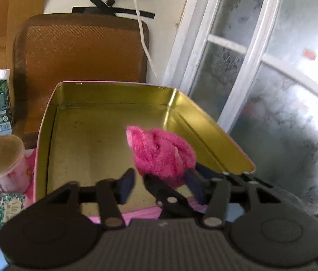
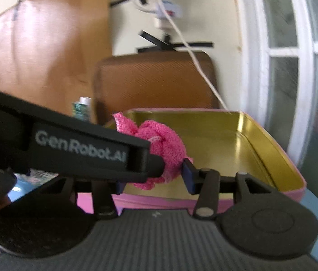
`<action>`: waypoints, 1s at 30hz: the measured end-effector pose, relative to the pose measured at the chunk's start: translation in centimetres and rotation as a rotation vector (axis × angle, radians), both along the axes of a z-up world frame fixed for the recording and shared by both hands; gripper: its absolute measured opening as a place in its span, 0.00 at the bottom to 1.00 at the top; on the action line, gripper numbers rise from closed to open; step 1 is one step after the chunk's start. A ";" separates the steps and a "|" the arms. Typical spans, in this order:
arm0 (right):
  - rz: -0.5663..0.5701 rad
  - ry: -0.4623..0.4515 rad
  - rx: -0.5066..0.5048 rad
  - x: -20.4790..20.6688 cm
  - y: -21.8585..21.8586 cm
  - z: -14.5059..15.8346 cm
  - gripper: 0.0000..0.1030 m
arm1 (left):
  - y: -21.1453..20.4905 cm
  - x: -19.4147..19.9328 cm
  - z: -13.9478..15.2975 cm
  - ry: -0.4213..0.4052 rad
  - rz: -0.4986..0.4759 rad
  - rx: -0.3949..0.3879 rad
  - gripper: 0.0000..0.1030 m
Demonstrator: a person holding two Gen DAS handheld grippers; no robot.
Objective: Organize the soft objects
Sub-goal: 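Grasp the pink fuzzy toy with the right gripper and drop it into the tin, then move the left gripper toward the blue transparent pencil case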
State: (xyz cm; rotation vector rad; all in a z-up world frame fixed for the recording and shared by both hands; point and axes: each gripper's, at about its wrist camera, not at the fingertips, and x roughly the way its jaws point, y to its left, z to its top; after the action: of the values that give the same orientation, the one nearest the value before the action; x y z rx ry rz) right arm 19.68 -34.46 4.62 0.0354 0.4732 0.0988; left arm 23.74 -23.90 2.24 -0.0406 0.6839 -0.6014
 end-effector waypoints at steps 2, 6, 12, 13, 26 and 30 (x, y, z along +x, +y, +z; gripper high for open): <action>-0.030 0.009 0.002 0.4 -0.5 -0.5 0.58 | -0.2 0.0 -0.1 -0.015 0.022 0.014 0.68; -0.078 -0.021 0.029 0.2 -1.6 -0.5 0.69 | 1.7 -1.2 0.9 -0.028 0.008 -0.015 0.73; -0.009 -0.140 0.056 -2.0 0.9 1.1 0.79 | 9.2 -5.5 2.9 -0.137 0.045 -0.068 0.76; 0.019 -0.151 0.067 -2.7 1.7 1.3 0.77 | 10.8 -6.2 3.0 -0.157 0.073 -0.074 0.76; 0.394 0.051 0.064 0.4 13.8 -0.5 0.59 | 29.9 -7.7 -3.2 0.037 0.538 -0.179 0.77; 0.406 0.143 0.092 2.7 14.5 -1.2 0.58 | 30.6 -8.2 -4.4 0.060 0.530 -0.207 0.77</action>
State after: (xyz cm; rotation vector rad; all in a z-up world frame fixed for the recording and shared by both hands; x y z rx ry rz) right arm 22.38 -19.96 3.41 0.0365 0.6140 0.5198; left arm 15.57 6.74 -2.15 -0.4218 0.6331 -0.1578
